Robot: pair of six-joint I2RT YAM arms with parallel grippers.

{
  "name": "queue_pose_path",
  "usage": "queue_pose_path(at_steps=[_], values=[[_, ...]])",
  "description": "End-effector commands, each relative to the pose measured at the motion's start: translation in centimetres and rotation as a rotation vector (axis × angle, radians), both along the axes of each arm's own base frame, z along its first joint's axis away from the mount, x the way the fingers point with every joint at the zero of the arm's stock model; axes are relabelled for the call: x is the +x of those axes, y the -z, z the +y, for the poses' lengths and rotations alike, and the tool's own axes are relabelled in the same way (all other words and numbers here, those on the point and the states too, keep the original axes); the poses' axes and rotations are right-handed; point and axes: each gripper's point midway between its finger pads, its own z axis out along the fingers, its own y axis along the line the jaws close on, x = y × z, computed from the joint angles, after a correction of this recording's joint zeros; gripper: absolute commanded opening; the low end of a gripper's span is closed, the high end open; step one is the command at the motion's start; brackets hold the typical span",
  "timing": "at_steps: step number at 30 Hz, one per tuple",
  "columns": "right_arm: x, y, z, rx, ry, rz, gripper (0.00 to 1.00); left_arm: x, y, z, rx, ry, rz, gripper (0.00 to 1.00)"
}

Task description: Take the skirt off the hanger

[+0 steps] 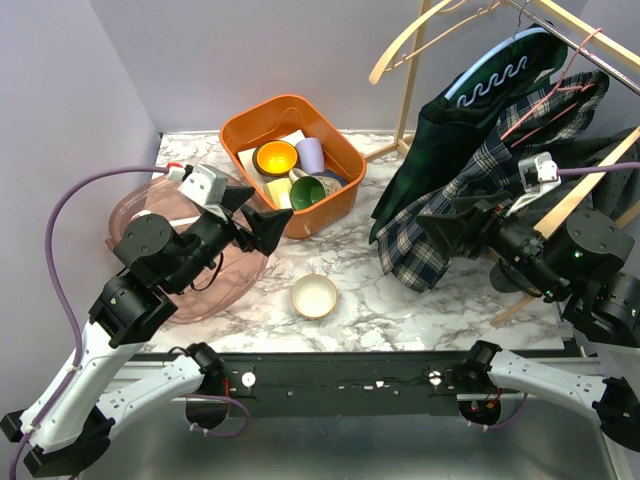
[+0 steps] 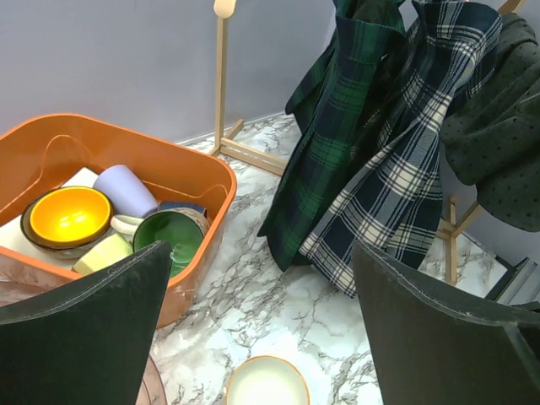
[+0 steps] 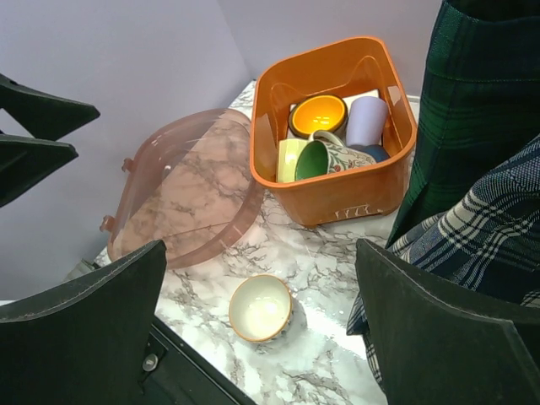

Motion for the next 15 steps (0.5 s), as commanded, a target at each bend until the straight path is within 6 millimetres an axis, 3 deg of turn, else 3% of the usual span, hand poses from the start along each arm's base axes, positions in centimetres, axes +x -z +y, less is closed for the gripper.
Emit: queue_pose_path(at_steps=[1,4,7,11,12,15], values=[[-0.2,-1.6,-1.2,0.069,0.044,-0.013,1.00,0.0,-0.2,0.1,0.005,-0.002,-0.034,0.99],[0.2,-1.6,-1.4,0.071,0.078,0.009,1.00,0.3,0.4,0.3,0.018,-0.019,-0.032,0.99],[0.5,-3.2,-2.6,0.069,0.124,-0.027,0.97,0.5,0.9,0.3,0.028,-0.024,-0.032,0.99],[1.1,-7.6,-4.5,0.112,0.209,-0.137,0.94,1.0,1.9,0.1,0.036,-0.038,-0.026,0.99],[1.2,-9.7,-4.9,0.148,0.230,-0.191,0.95,1.1,2.0,0.0,0.037,-0.040,-0.025,0.99],[3.3,-12.6,-7.3,0.100,0.418,-0.274,0.95,1.7,3.2,-0.4,0.061,-0.038,-0.013,0.99]])
